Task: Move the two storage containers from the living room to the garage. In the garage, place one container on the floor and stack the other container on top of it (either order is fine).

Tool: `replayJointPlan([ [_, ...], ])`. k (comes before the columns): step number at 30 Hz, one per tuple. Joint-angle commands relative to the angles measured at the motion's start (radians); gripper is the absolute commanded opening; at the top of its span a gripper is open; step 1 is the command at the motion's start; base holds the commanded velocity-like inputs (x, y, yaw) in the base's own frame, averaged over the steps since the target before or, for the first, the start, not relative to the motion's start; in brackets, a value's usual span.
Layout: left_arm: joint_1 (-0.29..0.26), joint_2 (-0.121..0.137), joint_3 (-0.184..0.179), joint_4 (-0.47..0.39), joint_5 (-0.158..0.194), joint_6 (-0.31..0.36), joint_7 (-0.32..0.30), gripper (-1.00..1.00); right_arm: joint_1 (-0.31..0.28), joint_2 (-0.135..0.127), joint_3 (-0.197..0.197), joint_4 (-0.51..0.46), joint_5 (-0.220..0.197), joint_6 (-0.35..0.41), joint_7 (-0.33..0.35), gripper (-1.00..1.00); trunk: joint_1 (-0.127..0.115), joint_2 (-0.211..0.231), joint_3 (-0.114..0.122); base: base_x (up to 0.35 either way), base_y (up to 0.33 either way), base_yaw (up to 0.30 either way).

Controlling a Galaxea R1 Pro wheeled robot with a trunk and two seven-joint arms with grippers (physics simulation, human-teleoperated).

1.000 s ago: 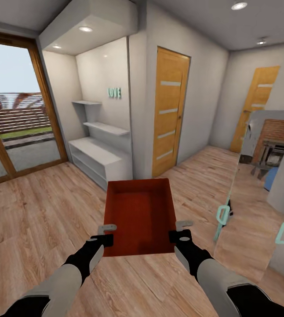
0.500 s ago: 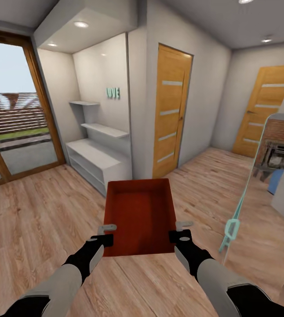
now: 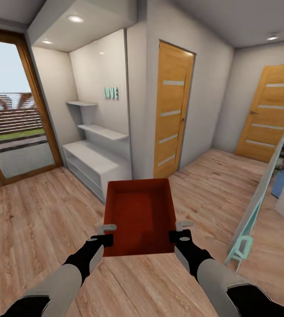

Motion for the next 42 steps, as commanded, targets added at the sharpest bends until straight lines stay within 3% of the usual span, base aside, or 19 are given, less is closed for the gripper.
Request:
replayJointPlan([
  [1, 0.0, 0.035, -0.018, -0.005, 0.005, -0.016, 0.003, -1.0, -0.001, -0.012, 0.005, 0.004, -0.018, 0.005, -0.002, -1.0, 0.001, -0.002, -0.002, 0.322, 0.0, -0.06],
  [19, 0.0, 0.035, -0.018, -0.005, 0.005, -0.016, 0.003, -1.0, -0.001, -0.012, 0.005, 0.004, -0.018, 0.005, -0.001, -1.0, 0.001, -0.002, -0.002, 0.322, 0.0, -0.213],
  [42, 0.0, 0.034, -0.018, -0.005, 0.005, -0.016, 0.003, -1.0, -0.001, -0.012, 0.005, 0.004, -0.018, 0.005, -0.002, -1.0, 0.001, -0.002, -0.002, 0.322, 0.0, -0.008],
])
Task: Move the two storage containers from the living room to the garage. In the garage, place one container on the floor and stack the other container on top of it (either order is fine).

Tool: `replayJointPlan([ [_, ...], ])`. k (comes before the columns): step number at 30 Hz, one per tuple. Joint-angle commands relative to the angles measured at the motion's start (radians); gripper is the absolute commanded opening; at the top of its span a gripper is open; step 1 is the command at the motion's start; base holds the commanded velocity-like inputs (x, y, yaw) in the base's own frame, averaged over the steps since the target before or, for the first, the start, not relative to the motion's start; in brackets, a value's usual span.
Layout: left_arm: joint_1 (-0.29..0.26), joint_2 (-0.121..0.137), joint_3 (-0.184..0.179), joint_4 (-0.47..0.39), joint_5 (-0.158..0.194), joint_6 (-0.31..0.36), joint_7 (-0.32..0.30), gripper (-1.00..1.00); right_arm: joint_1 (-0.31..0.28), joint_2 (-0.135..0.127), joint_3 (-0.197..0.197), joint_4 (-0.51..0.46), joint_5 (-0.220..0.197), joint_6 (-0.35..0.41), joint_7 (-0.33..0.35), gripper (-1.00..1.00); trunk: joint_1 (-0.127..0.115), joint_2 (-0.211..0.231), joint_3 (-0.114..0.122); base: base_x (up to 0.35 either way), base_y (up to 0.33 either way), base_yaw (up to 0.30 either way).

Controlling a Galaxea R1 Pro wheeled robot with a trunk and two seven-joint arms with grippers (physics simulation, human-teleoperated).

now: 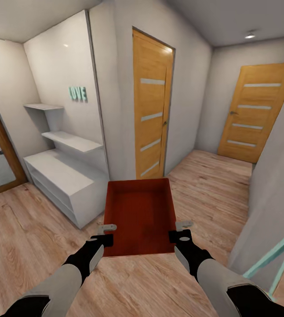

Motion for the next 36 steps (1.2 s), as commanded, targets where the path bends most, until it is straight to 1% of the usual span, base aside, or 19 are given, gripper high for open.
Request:
replayJointPlan([
  [1, 0.0, 0.035, -0.019, -0.005, 0.006, -0.015, 0.003, -1.0, -0.001, -0.012, 0.005, 0.004, -0.018, 0.005, -0.002, -1.0, 0.001, -0.002, -0.002, 0.322, 0.0, 0.0],
  [7, 0.0, 0.035, -0.019, -0.005, 0.006, -0.015, 0.003, -1.0, -0.001, -0.012, 0.005, 0.003, -0.018, 0.005, -0.002, -1.0, 0.001, -0.002, -0.002, 0.322, 0.0, -0.007],
  [10, 0.0, 0.035, -0.018, -0.005, 0.006, -0.015, 0.003, -1.0, -0.001, -0.012, 0.005, 0.004, -0.018, 0.005, -0.002, -1.0, 0.001, -0.002, -0.002, 0.322, 0.0, -0.132],
  [36, 0.0, 0.035, -0.018, -0.005, 0.006, -0.016, 0.003, -1.0, -0.001, -0.012, 0.004, 0.004, -0.018, 0.005, -0.002, -1.0, 0.001, -0.002, -0.002, 0.322, 0.0, -0.236],
])
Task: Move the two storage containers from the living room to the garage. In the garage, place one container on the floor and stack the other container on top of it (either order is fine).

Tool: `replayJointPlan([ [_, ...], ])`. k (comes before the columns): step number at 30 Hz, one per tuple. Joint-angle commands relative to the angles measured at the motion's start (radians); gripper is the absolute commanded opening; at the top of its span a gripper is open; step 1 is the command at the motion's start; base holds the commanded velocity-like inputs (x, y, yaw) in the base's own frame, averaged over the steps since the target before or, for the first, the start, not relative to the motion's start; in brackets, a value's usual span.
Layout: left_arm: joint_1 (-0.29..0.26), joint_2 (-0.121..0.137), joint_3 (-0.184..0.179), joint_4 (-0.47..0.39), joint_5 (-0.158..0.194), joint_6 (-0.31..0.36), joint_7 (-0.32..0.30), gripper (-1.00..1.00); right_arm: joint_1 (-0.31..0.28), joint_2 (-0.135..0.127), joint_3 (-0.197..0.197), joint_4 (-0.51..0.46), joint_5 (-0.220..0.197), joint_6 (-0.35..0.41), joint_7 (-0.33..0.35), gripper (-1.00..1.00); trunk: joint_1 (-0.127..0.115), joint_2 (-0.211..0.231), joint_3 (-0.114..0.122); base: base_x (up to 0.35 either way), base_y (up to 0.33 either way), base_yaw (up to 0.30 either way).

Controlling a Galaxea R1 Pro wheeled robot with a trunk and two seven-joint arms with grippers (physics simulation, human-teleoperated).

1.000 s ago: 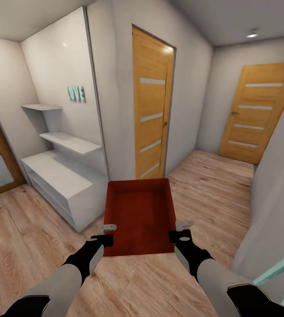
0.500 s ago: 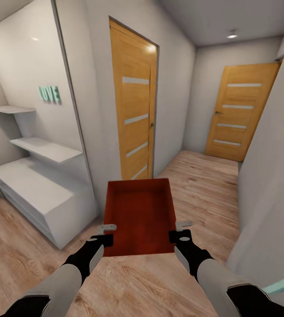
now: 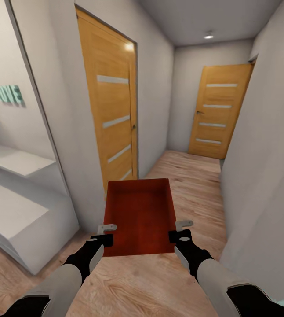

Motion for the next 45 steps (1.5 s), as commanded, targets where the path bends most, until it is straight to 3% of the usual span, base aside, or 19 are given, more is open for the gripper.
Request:
replayJointPlan([
  [1, 0.0, 0.035, -0.018, -0.005, 0.006, -0.017, 0.003, -1.0, -0.001, -0.012, 0.005, 0.004, -0.018, 0.005, -0.002, -1.0, 0.001, -0.002, -0.002, 0.322, 0.0, -0.241],
  [15, 0.0, 0.035, -0.018, -0.005, 0.006, -0.016, 0.003, -1.0, -0.001, -0.012, 0.004, 0.004, -0.018, 0.005, -0.002, -1.0, 0.001, -0.002, -0.002, 0.322, 0.0, -0.228],
  [45, 0.0, 0.036, -0.018, -0.005, 0.006, -0.013, 0.003, -1.0, -0.001, -0.012, 0.004, 0.004, -0.018, 0.005, -0.002, -1.0, 0.001, -0.002, -0.002, 0.322, 0.0, -0.004],
])
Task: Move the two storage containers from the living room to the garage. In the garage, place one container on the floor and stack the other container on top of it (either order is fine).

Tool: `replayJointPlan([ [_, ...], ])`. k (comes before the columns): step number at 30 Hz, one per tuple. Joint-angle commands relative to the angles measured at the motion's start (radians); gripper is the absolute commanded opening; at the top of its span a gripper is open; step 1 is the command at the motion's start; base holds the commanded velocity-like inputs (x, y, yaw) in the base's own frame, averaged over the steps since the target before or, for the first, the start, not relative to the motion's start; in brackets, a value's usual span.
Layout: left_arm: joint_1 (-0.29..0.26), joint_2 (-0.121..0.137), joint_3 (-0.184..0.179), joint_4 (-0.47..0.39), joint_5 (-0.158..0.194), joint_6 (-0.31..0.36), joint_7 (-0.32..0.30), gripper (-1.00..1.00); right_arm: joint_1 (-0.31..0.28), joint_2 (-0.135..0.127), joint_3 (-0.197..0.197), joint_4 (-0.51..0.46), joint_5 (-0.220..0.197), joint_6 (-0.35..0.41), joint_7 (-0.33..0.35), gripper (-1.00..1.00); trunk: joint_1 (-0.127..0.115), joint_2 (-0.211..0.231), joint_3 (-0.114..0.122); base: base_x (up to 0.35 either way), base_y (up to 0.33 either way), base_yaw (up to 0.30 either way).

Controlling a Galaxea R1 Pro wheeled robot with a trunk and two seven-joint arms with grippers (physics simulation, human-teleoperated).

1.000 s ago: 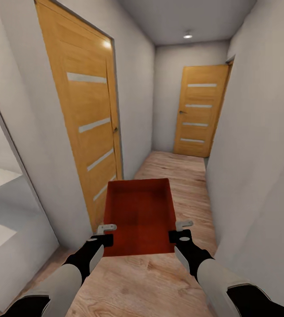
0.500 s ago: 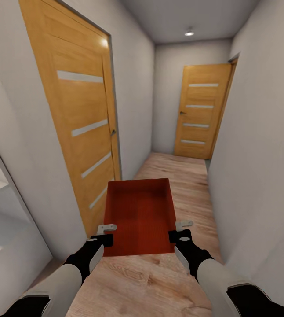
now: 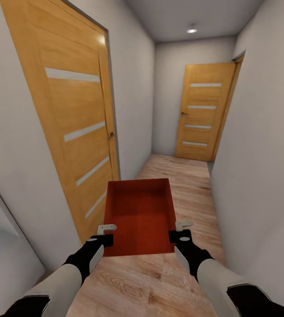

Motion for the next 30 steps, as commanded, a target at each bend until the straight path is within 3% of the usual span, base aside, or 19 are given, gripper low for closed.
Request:
replayJointPlan([
  [1, 0.0, 0.036, -0.018, -0.005, 0.006, -0.013, 0.003, -1.0, -0.001, -0.012, 0.004, 0.004, -0.018, 0.005, -0.002, -1.0, 0.001, -0.002, -0.002, 0.322, 0.0, 0.0],
  [25, 0.0, 0.035, -0.019, -0.004, 0.006, -0.013, 0.003, -1.0, -0.001, -0.012, 0.005, 0.004, -0.018, 0.004, -0.003, -1.0, 0.001, -0.002, -0.002, 0.323, 0.0, 0.0],
  [30, 0.0, 0.035, -0.019, -0.005, 0.006, -0.013, 0.003, -1.0, -0.001, -0.012, 0.005, 0.004, -0.018, 0.004, -0.003, -1.0, 0.001, -0.002, -0.002, 0.323, 0.0, -0.141],
])
